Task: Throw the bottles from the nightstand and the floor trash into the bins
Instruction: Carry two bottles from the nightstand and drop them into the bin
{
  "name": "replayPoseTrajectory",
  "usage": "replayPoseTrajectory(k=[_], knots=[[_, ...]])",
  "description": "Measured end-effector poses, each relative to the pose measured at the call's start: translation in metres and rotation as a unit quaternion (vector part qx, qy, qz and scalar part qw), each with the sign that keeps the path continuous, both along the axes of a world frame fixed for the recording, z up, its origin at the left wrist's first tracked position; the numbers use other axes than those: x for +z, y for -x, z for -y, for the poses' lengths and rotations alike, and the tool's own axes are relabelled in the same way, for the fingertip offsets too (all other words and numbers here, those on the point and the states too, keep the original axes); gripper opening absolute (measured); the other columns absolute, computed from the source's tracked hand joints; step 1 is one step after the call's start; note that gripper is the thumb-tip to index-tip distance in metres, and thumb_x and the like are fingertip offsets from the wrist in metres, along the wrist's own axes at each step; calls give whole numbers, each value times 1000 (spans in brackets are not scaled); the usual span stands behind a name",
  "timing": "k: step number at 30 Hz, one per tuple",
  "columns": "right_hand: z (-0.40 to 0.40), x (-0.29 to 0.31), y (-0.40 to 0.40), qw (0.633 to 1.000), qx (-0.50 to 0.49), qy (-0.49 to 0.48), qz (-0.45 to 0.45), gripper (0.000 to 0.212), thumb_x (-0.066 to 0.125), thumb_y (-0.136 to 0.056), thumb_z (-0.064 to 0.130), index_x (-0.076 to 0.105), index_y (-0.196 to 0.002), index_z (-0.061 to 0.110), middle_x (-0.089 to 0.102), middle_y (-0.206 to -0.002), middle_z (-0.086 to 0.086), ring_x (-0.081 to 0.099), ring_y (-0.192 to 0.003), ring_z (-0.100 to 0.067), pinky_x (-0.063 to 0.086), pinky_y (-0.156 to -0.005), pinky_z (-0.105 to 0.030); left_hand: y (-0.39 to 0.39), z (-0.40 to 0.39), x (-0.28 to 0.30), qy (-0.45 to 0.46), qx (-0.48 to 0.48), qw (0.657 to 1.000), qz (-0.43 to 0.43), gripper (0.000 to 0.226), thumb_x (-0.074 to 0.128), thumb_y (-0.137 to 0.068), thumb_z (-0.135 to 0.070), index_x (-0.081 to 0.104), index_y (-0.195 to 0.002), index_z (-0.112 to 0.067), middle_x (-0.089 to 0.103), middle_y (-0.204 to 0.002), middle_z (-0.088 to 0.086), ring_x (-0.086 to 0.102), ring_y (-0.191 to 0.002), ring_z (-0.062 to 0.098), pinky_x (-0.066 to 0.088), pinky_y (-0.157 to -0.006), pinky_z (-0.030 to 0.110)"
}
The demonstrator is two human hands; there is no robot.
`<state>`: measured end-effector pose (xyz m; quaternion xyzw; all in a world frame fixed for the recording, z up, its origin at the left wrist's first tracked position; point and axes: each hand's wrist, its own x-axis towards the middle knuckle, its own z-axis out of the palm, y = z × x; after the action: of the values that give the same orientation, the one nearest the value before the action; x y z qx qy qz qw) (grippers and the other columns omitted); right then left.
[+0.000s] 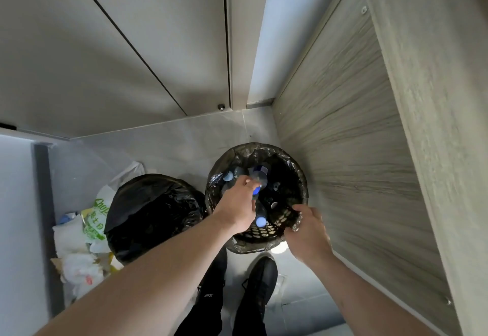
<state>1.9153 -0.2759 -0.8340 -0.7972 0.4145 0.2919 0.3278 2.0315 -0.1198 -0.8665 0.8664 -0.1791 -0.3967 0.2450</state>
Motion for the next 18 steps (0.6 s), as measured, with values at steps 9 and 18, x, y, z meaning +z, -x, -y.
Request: replayPoseTrajectory(k=[9, 18], knots=[[-22, 138, -13, 993, 118, -19, 12, 67, 66, -91, 26, 37, -151, 31, 36, -156, 4, 58, -125, -26, 51, -100, -38, 36, -85, 160, -51, 5, 998, -28, 51, 52, -97, -19, 47, -147, -22, 29, -155, -4, 54, -126, 19, 46, -106, 28], [-79, 318, 8, 951, 304, -57, -1, 76, 62, -93, 38, 27, -160, 32, 3, -170, 8, 16, -156, -21, 33, -121, -42, 98, -175, 365, -153, 108, 982, 5, 63, 53, -97, -29, 31, -156, -26, 13, -168, 2, 18, -153, 28, 26, -123, 40]])
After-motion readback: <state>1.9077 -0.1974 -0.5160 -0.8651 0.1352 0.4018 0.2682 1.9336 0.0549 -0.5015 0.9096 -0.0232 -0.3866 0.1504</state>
